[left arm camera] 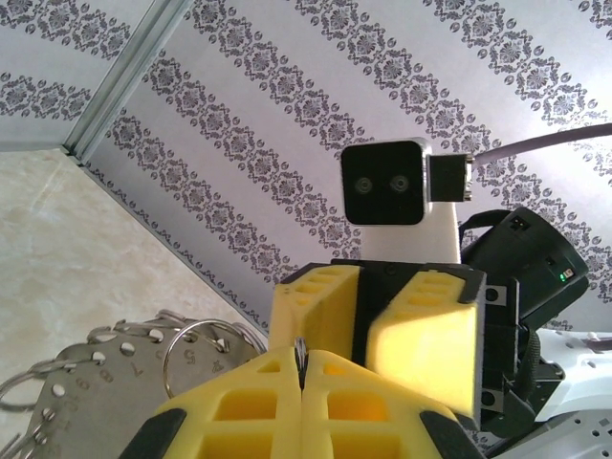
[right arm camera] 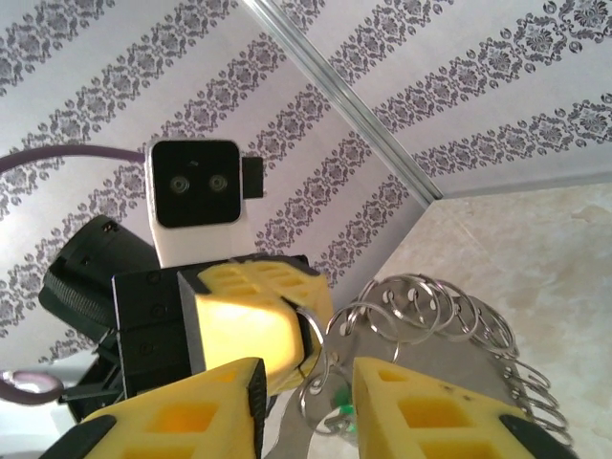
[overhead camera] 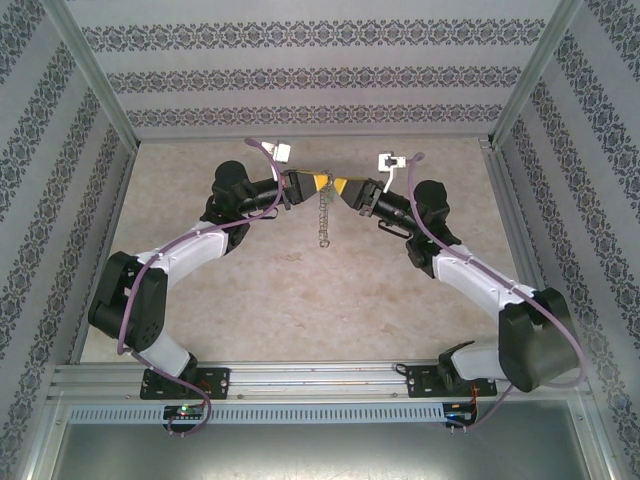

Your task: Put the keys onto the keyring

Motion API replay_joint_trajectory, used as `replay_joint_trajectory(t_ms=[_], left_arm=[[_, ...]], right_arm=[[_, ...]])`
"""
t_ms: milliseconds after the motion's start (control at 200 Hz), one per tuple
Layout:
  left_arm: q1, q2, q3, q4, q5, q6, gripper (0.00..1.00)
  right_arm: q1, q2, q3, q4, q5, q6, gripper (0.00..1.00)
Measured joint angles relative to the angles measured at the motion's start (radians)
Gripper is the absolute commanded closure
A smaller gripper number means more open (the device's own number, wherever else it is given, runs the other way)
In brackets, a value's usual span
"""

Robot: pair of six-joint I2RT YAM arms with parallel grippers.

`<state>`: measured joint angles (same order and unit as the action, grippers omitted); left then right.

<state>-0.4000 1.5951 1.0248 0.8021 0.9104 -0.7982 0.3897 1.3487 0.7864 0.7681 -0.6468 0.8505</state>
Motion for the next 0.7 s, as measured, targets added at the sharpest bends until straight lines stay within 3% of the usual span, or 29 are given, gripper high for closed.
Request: replay_joint_trajectory(t_ms=[525,699], left_arm=[[0.0,0.0,0.0,0.0,-0.003,0.0,1.0],[0.0,0.0,0.0,0.002,-0.006,0.0,1.0]], right_arm=[[0.028,0.084,0.006,0.15,0.015,0.095,0.76],[0.039,0.099,0.006,0.178,0.027,0.113,0.92]])
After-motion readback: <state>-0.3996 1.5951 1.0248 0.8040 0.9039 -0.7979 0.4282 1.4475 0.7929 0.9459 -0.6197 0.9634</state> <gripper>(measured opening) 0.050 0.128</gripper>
